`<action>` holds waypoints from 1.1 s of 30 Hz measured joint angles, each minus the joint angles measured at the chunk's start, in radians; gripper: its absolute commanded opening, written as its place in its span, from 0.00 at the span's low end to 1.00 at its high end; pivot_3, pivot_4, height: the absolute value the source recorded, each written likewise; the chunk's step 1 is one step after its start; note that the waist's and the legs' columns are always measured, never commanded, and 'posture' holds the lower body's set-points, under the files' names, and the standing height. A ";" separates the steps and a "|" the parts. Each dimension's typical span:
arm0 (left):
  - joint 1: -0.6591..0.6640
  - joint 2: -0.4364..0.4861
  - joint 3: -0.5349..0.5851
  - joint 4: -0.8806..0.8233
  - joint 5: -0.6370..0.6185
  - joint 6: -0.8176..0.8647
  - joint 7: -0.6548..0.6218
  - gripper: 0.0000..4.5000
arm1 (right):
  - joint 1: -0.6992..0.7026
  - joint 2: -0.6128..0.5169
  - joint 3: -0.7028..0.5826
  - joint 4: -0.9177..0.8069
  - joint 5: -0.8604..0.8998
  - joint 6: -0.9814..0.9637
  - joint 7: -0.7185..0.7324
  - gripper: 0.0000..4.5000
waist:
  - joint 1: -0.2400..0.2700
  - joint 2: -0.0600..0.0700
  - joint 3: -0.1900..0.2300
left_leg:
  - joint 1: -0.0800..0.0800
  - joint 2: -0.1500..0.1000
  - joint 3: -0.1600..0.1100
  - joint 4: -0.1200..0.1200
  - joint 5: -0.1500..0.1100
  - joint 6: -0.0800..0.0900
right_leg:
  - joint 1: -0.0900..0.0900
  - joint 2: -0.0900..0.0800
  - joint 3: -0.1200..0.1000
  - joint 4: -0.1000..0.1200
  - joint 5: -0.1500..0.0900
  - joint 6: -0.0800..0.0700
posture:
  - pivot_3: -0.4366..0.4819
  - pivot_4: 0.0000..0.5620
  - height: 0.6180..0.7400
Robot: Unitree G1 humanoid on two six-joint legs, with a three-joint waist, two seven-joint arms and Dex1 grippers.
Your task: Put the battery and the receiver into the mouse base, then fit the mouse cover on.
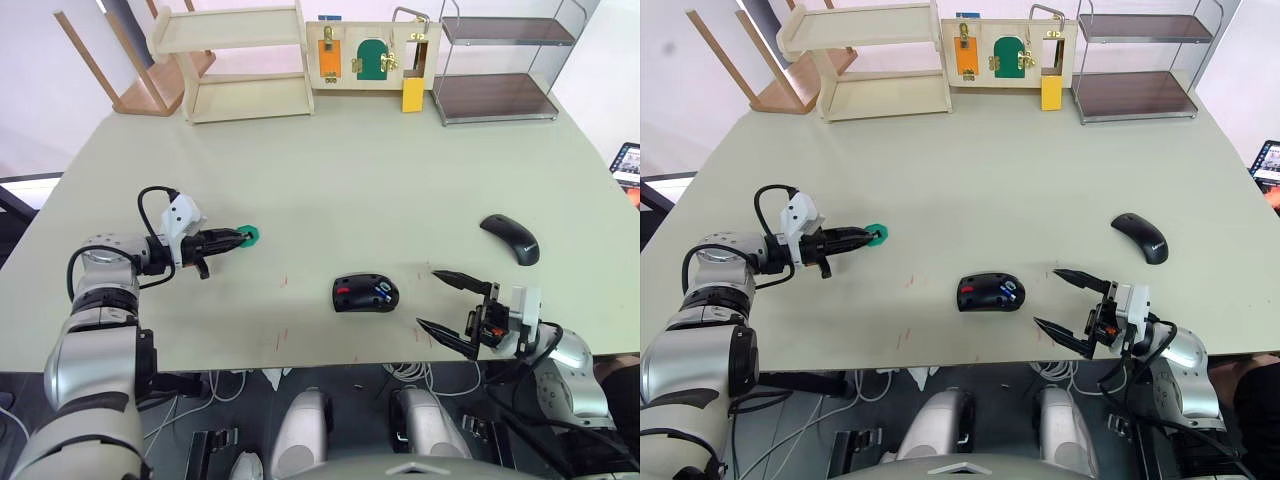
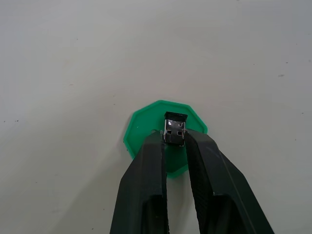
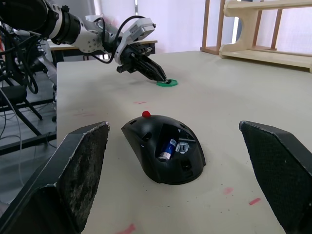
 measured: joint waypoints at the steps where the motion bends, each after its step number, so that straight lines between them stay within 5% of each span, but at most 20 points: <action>1: 0.000 0.000 0.000 0.000 0.000 0.000 -0.001 0.16 | 0.001 0.000 0.000 -0.001 0.000 0.000 0.000 1.00 | 0.000 0.000 0.000 | 0.000 0.000 0.000 0.000 0.000 0.000 | 0.000 0.000 0.000 0.000 0.000 0.000 | 0.48 0.27 1.00; 19: -0.015 0.000 0.018 0.007 -0.016 0.039 -0.015 0.16 | 0.009 0.000 0.005 -0.011 0.000 0.000 -0.002 1.00 | 0.000 0.000 0.000 | 0.000 0.000 0.000 0.000 0.000 0.000 | 0.000 0.000 0.000 0.000 0.000 0.000 | 0.48 0.27 1.00; 22: -0.017 0.000 0.035 0.007 -0.026 0.047 -0.022 0.33 | 0.009 0.000 0.008 -0.011 -0.001 0.000 -0.002 1.00 | 0.000 0.000 0.000 | 0.000 0.000 0.000 0.000 0.000 0.000 | 0.000 0.000 0.000 0.000 0.000 0.000 | 0.48 0.27 1.00; 25: -0.017 0.000 0.037 0.007 -0.025 0.036 -0.009 0.60 | 0.009 0.000 0.008 -0.011 -0.001 -0.001 -0.001 1.00 | 0.000 0.000 0.000 | 0.000 0.000 0.000 0.000 0.000 0.000 | 0.000 0.000 0.000 0.000 0.000 0.000 | 0.48 0.27 1.00; 33: -0.017 0.000 0.036 0.007 -0.013 0.033 0.001 0.60 | 0.009 0.000 0.008 -0.011 -0.001 -0.001 -0.001 1.00 | 0.000 0.000 0.000 | 0.000 0.000 0.000 0.000 0.000 0.000 | 0.000 0.000 0.000 0.000 0.000 0.000 | 0.48 0.27 1.00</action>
